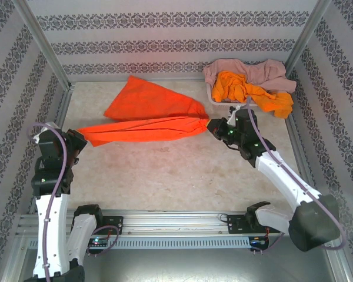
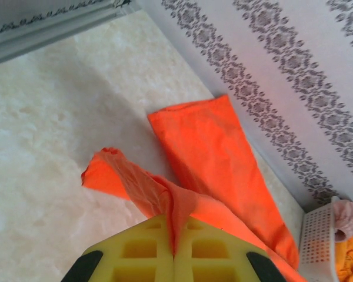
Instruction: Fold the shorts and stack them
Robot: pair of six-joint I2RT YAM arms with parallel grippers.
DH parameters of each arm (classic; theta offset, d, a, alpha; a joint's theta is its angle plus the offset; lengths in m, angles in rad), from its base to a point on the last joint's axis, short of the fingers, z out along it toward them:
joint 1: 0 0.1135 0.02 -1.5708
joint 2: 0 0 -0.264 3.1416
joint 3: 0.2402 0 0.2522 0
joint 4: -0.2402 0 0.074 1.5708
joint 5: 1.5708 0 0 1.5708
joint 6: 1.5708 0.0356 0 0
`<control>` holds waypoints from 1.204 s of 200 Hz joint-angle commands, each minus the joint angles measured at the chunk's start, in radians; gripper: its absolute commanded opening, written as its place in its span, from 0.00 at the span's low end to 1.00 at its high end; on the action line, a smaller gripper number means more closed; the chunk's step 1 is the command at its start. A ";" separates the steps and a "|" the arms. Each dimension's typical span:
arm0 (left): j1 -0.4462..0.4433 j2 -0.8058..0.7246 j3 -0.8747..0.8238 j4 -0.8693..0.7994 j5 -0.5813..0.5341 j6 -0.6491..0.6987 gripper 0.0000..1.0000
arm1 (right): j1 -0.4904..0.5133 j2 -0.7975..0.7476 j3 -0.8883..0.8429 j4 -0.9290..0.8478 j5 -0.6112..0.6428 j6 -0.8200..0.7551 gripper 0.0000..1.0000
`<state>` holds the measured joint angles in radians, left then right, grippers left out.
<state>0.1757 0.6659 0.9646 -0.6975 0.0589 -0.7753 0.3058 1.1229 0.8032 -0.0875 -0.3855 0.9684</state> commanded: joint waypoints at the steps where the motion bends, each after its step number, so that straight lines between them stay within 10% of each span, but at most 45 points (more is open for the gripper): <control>1: -0.010 -0.027 0.079 -0.142 -0.009 0.061 0.00 | 0.025 -0.078 -0.015 -0.102 -0.002 -0.019 0.00; 69: -0.011 0.067 0.271 -0.164 0.008 0.139 0.00 | 0.079 -0.174 0.005 -0.235 0.066 -0.015 0.00; 241: -0.116 0.935 0.648 0.146 0.004 0.197 0.00 | -0.072 0.238 0.055 -0.017 -0.013 0.063 0.00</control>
<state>0.0711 1.5185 1.5459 -0.6163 0.1108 -0.6056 0.2562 1.3163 0.8120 -0.1562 -0.3847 1.0248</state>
